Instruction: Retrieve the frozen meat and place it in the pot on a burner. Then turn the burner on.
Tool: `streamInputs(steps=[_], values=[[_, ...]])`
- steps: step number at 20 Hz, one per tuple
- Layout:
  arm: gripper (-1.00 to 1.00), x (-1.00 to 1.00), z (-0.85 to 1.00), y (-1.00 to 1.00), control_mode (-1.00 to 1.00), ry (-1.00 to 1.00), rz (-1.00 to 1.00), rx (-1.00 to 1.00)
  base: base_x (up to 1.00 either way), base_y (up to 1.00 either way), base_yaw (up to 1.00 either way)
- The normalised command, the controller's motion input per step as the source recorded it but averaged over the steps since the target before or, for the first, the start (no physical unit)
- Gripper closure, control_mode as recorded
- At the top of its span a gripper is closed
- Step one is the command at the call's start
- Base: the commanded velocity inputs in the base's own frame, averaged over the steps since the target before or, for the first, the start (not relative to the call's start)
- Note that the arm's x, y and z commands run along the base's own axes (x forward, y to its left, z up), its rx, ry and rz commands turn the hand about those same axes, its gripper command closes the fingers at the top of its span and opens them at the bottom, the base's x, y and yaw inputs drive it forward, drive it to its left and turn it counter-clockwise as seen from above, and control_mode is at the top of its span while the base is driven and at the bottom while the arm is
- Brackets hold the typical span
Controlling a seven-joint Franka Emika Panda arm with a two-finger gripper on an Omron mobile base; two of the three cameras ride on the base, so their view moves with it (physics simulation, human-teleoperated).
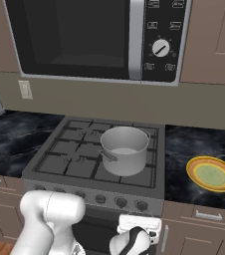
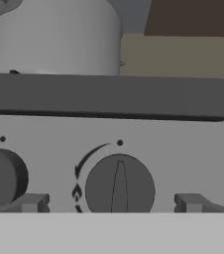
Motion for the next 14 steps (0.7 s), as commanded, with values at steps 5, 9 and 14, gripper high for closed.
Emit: streamInputs(steps=[5,9,14], values=[[-1.0,0.19,0.0,0.0,-1.0,0.0,0.0,0.0,0.0,0.0,0.0],[-1.0,0.13,0.0,0.0,-1.0,0.0,0.0,0.0,0.0,0.0,0.0],[-1.0,0.2,0.0,0.0,-1.0,0.0,0.0,0.0,0.0,0.0,0.0]])
